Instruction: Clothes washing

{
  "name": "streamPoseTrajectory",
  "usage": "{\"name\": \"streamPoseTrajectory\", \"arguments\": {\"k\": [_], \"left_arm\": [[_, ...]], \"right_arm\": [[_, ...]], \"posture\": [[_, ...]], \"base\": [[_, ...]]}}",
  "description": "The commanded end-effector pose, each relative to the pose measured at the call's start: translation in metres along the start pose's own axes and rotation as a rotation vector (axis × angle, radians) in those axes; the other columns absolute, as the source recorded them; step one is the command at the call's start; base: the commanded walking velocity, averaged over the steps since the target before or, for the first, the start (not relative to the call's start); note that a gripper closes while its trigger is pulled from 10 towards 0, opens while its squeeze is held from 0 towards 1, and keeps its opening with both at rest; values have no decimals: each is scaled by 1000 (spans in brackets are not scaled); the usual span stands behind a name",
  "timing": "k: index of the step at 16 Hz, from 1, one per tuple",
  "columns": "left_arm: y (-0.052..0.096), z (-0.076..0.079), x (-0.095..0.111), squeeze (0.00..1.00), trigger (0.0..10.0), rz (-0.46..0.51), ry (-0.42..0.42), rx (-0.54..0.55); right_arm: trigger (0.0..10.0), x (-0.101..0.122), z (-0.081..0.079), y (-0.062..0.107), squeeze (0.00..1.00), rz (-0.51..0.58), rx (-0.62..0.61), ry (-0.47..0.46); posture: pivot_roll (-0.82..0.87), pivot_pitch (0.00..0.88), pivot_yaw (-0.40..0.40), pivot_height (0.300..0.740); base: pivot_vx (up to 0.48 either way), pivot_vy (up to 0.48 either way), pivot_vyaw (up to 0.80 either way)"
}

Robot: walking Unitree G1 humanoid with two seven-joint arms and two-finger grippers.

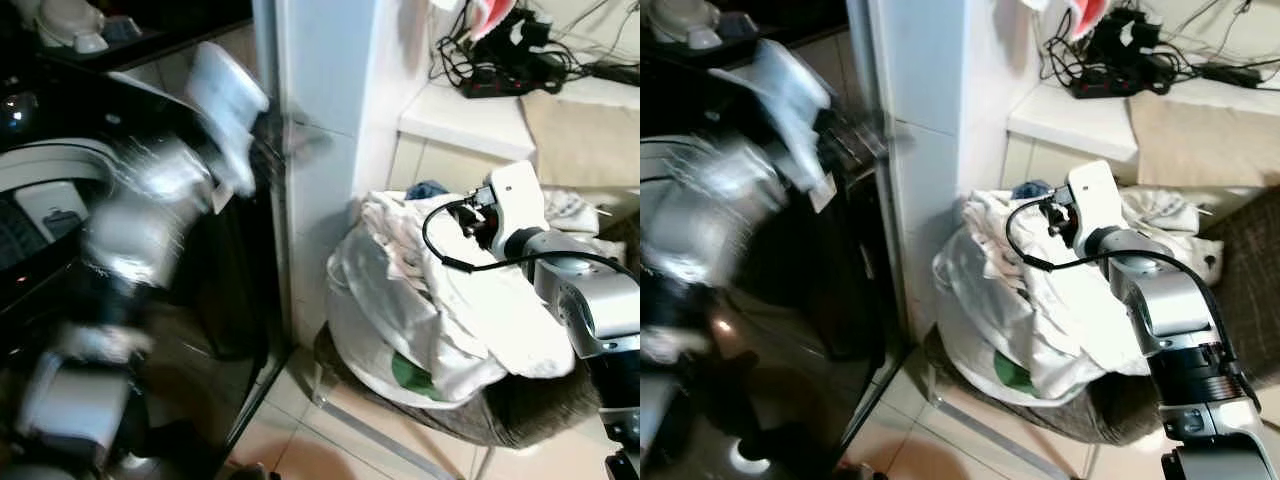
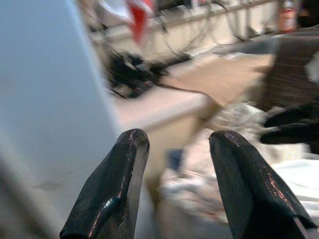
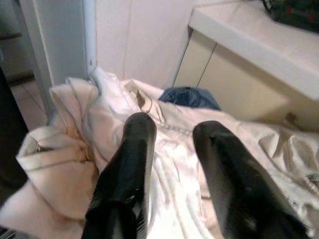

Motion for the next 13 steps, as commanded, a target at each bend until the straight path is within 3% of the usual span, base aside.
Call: {"name": "streamPoseTrajectory", "arguments": {"k": [1, 2, 4, 6, 8, 12, 13], "left_arm": [[0, 4, 9, 0, 10000, 41, 27, 21], [-1, 16, -14, 0, 10000, 14, 107, 46], [5, 27, -29, 0, 10000, -27, 136, 50], [23, 68, -45, 0, 10000, -110, 149, -130], [34, 88, -55, 0, 10000, -151, 158, -228], [39, 99, -70, 0, 10000, -221, 158, -229], [39, 100, -70, 0, 10000, -223, 163, -228]], "right_arm": [[10000, -13, 3, 2, 1000, -58, 12, -12], [10000, -31, -2, 5, 1000, -121, 66, -90], [10000, -45, -5, 6, 1000, -169, 92, -174], [10000, -72, 0, 4, 1000, -254, 38, -264], [10000, -87, 2, 1, 0, -286, -5, -278], [10000, -107, -15, -6, 0, -299, 41, -437], [5529, -113, -20, -6, 0, -320, 60, -472]], "posture": [[-30, 0, 20, 740], [-36, 0, 22, 740], [-36, 0, 22, 740], [-34, 0, 22, 740], [-30, 0, 22, 740], [-30, 0, 21, 740], [-27, 0, 17, 740]], "base": [[0, 0, 0], [0, 0, 0], [0, 0, 0], [0, 0, 0], [0, 0, 0], [0, 0, 0], [0, 0, 0]]}}
Point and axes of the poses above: a point about 5 cm out from each wrist's last joint towards the gripper, its own y axis pointing back from the gripper into the wrist, its own x axis along the axis of the wrist's last joint, z = x × y, the point moved 5 cm from there along -y, pointing out of the wrist towards the gripper, and after that the axes turned 3 degrees about y, right-handed, at the moved point
